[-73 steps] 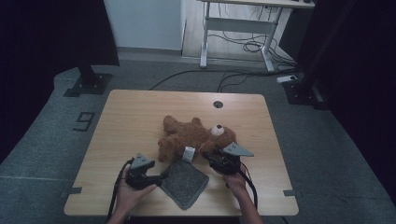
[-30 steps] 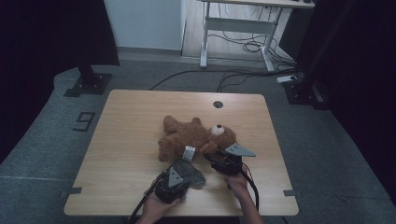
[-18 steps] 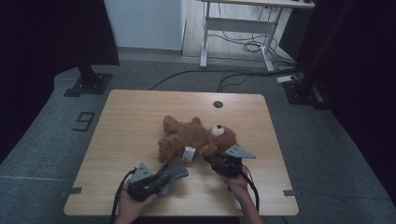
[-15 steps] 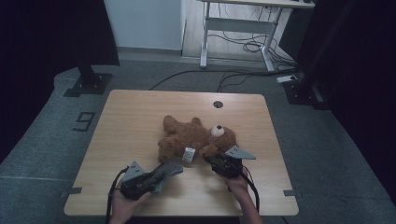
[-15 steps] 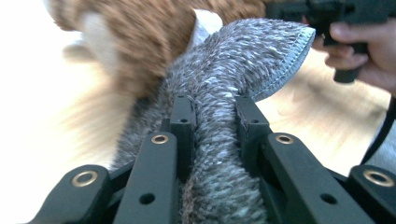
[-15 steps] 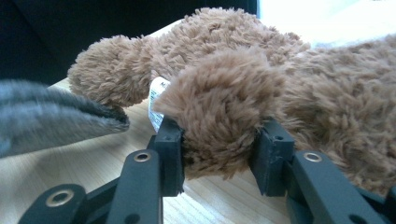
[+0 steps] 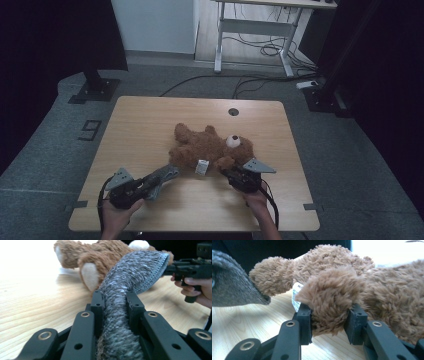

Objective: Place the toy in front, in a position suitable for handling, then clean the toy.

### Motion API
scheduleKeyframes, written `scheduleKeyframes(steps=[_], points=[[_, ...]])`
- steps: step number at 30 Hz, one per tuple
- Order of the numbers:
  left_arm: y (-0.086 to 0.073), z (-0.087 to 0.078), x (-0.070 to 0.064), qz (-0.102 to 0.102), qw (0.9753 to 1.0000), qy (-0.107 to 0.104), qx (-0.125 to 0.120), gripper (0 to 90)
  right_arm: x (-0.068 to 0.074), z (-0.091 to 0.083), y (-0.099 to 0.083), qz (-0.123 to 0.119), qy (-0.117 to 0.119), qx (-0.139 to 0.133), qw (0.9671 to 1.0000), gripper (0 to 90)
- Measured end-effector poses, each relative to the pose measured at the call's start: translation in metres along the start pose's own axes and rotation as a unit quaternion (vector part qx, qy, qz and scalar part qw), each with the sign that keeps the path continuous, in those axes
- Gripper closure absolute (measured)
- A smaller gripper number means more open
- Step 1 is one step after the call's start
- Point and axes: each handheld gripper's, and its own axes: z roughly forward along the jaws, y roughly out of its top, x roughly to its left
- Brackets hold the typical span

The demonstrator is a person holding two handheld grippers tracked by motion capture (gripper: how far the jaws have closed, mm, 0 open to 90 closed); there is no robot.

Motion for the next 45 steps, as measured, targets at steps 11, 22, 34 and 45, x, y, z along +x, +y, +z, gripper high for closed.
scheduleKeyframes(steps=[11,22,34,45], points=[[0.004,-0.01,0.003,-0.011,0.9996,0.02,-0.019,71.6,0.001,0.0,0.0,-0.01,0.003,0.001,0.9999,62.7],[0.022,-0.007,-0.011,0.003,0.9994,0.02,-0.029,71.6,0.001,-0.001,0.0,-0.012,0.004,-0.002,0.9999,62.7],[0.067,0.026,-0.028,0.029,0.9992,0.01,-0.027,71.6,-0.001,0.001,0.003,-0.012,0.007,-0.004,0.9999,62.8],[0.086,0.095,-0.052,0.052,0.9985,-0.006,0.015,71.6,-0.002,0.003,0.005,-0.005,0.015,-0.007,0.9999,62.8]])
